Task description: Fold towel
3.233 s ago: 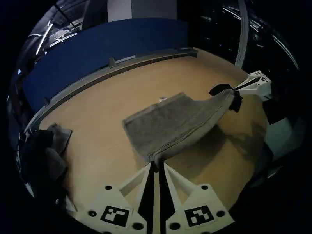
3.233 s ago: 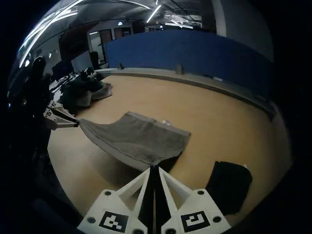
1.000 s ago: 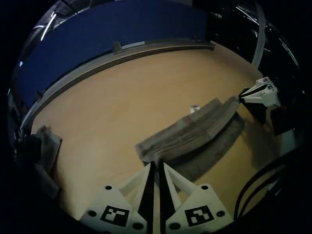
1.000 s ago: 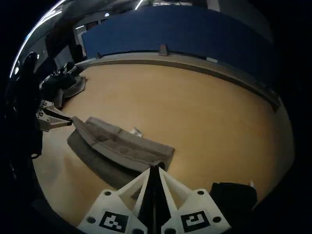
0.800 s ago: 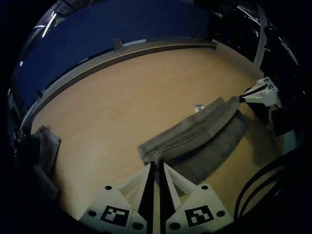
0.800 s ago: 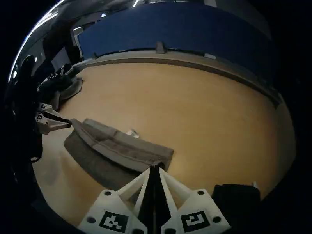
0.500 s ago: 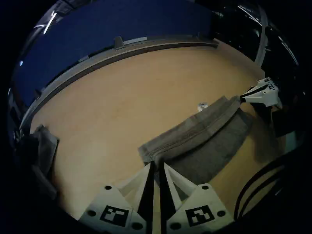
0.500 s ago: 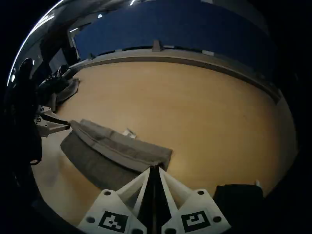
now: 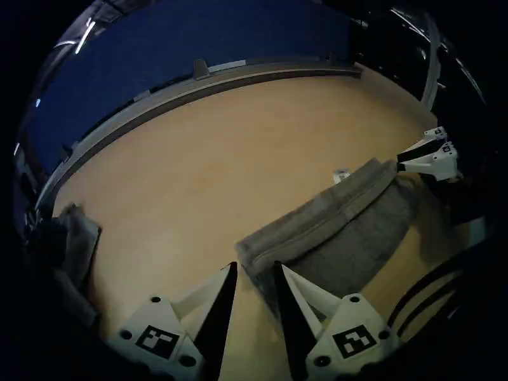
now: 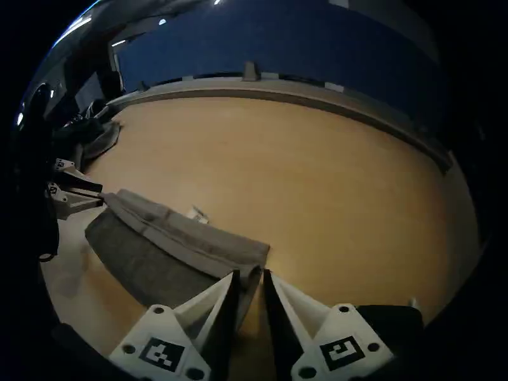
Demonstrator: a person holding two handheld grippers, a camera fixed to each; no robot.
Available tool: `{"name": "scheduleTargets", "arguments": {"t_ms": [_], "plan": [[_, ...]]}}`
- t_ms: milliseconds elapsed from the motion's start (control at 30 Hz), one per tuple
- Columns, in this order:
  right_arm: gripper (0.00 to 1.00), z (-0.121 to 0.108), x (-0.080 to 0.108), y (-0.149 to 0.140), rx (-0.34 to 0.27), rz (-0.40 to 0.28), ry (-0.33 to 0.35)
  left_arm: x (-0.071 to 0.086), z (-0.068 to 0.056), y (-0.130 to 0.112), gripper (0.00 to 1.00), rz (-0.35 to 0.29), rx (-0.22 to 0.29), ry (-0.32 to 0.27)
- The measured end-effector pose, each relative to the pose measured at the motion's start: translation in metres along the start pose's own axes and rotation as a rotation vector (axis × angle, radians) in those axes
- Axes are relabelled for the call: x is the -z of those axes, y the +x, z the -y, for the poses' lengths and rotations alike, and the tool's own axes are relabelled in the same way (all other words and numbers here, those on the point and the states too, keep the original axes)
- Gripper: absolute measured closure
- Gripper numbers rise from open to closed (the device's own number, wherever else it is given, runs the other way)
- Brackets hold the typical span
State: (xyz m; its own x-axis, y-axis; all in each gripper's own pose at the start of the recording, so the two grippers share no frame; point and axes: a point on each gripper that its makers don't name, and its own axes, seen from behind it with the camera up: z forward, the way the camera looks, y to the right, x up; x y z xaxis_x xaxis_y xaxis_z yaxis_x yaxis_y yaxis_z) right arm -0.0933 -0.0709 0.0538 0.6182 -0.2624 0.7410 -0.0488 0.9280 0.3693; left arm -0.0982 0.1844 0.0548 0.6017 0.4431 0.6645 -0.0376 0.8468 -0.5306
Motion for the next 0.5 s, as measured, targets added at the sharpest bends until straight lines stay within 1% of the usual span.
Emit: {"name": "scheduleTargets", "arguments": {"t_ms": [67, 267, 500], "plan": [[0.72, -0.001, -0.002, 0.0, 0.008, 0.002, -0.004, -0.001, 0.0, -0.001, 0.59, 0.002, -0.004, 0.002], [0.6, -0.006, -0.007, 0.003, 0.018, -0.002, -0.023, -0.008, 0.007, -0.002, 0.59, 0.008, -0.02, 0.034], [0.43, -0.015, -0.014, 0.011, 0.024, -0.015, -0.057, -0.014, 0.015, 0.006, 0.58, 0.001, -0.021, 0.058]]}}
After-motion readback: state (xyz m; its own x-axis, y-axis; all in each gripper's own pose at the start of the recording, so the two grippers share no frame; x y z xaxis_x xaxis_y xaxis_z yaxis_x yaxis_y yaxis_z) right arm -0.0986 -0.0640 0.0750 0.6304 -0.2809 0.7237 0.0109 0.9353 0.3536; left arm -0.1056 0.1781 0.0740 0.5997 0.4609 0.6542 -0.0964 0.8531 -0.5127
